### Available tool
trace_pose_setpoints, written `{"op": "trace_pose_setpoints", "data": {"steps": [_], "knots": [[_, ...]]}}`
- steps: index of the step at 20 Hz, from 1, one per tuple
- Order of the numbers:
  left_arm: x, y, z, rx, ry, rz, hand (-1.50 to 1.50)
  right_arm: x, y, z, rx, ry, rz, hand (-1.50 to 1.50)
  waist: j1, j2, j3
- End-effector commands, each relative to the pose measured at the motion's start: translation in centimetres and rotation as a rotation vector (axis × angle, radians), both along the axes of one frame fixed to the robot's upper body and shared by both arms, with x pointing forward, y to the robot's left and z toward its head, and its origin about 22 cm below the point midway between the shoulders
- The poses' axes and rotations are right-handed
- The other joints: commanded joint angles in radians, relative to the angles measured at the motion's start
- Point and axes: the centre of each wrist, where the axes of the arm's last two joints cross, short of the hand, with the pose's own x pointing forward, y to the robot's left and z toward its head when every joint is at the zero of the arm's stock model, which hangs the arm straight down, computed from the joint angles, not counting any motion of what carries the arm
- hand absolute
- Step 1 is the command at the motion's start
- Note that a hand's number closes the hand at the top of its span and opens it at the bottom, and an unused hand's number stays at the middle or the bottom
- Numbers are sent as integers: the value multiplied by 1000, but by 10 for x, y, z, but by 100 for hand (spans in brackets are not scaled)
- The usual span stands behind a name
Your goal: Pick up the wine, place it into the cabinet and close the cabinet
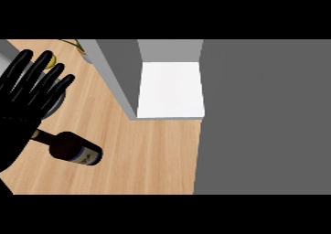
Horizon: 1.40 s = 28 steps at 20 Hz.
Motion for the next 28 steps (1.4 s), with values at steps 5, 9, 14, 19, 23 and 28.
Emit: {"op": "trace_pose_setpoints", "data": {"steps": [5,9,14,19,23,28], "knots": [[-41,20,59,-9,46,-55,-150,-49,-1,37,-2,4,37,-150,7,-1,0],[-47,14,70,-22,45,-56,-150,-54,3,52,12,23,30,-150,9,2,-1],[-66,17,83,-30,68,-46,-150,-55,7,49,20,30,39,-150,7,0,0],[-72,18,92,-16,73,-10,-150,-60,3,54,0,36,24,-150,7,0,0],[-77,18,88,-43,75,18,-150,-50,6,51,5,23,6,-150,10,1,0],[-80,30,102,-5,54,66,-150,-67,6,65,2,35,28,-150,10,-3,-1]]}}
